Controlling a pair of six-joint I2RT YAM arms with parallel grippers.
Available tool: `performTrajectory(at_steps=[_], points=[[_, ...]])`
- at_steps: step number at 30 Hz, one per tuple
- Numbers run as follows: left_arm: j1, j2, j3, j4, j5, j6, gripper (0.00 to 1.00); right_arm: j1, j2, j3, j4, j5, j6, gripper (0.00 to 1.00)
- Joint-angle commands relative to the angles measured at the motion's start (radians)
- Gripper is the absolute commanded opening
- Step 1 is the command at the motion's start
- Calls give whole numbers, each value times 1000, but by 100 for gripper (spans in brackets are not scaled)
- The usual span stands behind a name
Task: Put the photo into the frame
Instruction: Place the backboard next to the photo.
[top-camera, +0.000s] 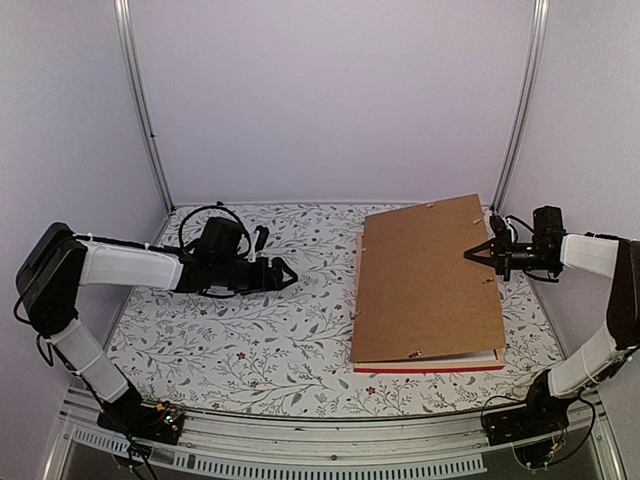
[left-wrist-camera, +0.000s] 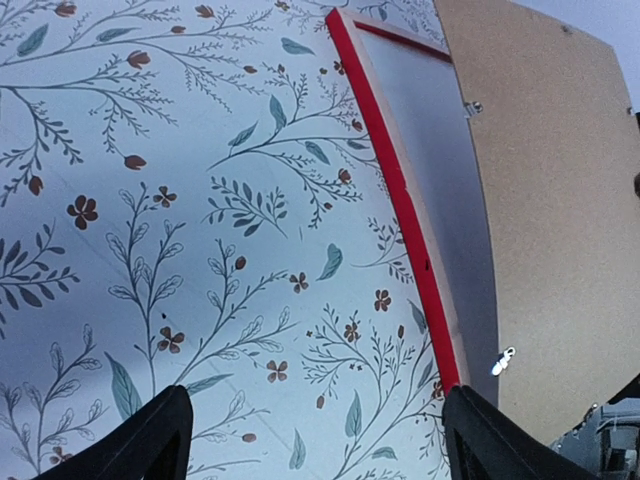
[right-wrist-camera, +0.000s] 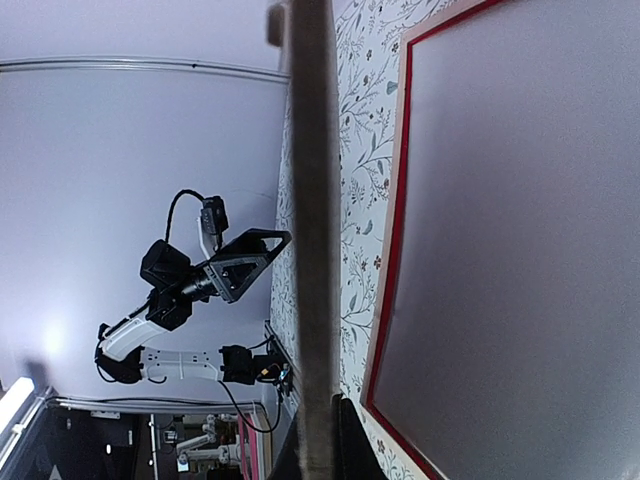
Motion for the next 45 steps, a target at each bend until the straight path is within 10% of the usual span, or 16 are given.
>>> performTrajectory(at_steps=[1, 45], points=[[-20, 20, 33, 33, 23, 29, 89, -2, 60, 42, -23, -95, -65, 0], [-22, -7, -17, 106, 116, 94, 89, -57, 447, 310, -291, -115, -364, 0]])
